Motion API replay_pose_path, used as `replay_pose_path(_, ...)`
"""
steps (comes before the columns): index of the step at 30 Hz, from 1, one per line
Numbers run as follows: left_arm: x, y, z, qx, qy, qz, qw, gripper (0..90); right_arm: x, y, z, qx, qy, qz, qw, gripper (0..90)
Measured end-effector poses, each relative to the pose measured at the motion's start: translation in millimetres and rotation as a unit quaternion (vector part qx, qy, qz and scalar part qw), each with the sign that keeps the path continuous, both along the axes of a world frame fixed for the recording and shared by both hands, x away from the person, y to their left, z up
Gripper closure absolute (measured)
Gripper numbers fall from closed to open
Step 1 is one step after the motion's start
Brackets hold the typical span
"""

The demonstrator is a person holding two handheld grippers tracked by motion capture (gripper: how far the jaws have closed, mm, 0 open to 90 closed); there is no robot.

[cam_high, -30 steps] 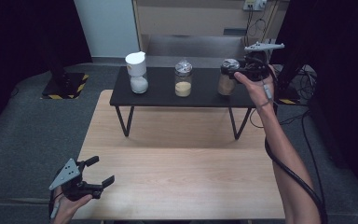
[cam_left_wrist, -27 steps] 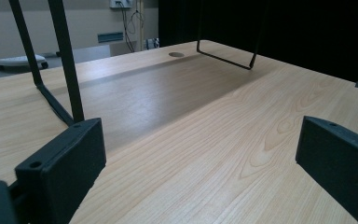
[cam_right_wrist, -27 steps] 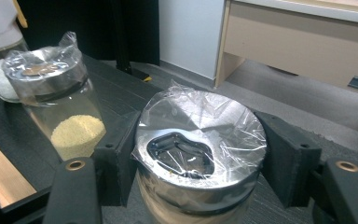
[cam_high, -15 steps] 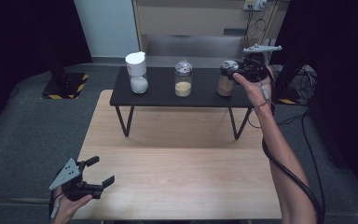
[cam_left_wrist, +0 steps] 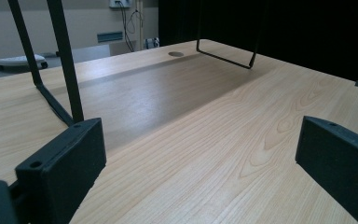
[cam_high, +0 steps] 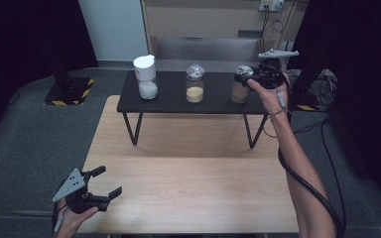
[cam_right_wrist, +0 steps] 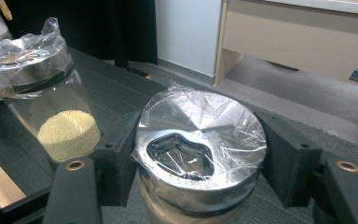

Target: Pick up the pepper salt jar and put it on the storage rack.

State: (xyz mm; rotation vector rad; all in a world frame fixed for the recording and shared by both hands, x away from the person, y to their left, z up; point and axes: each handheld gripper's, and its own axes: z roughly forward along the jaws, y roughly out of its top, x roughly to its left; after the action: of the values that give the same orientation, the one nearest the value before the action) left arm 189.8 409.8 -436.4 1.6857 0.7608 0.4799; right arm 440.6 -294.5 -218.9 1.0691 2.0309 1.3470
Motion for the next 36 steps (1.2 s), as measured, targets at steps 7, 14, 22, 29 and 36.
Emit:
replay_pose_path(7,-0.2,-0.2,0.3,0.001,0.0,0.0,1.0,0.4,-2.6,-1.4,-4.4,0.001,-0.012,0.002,0.9999,32.4)
replay_pose_path(14,-0.3,-0.3,0.4,0.0,0.0,0.0,1.0,0.4,-8.5,-8.5,-9.7,0.026,-0.034,0.002,0.9991,14.9)
replay_pose_path(22,-0.4,-0.7,0.6,0.001,0.0,0.0,1.0,0.4,-22.6,-14.5,-0.6,0.029,-0.058,0.017,0.9978,7.5)
replay_pose_path(29,-0.3,-0.9,0.7,0.002,0.0,0.0,1.0,0.4,-37.8,-19.8,6.7,0.032,-0.072,0.034,0.9963,6.3)
replay_pose_path(36,-0.6,-1.1,0.8,0.001,-0.001,0.002,1.0,0.4,-51.8,-27.5,9.1,0.041,-0.08,0.048,0.9948,6.0)
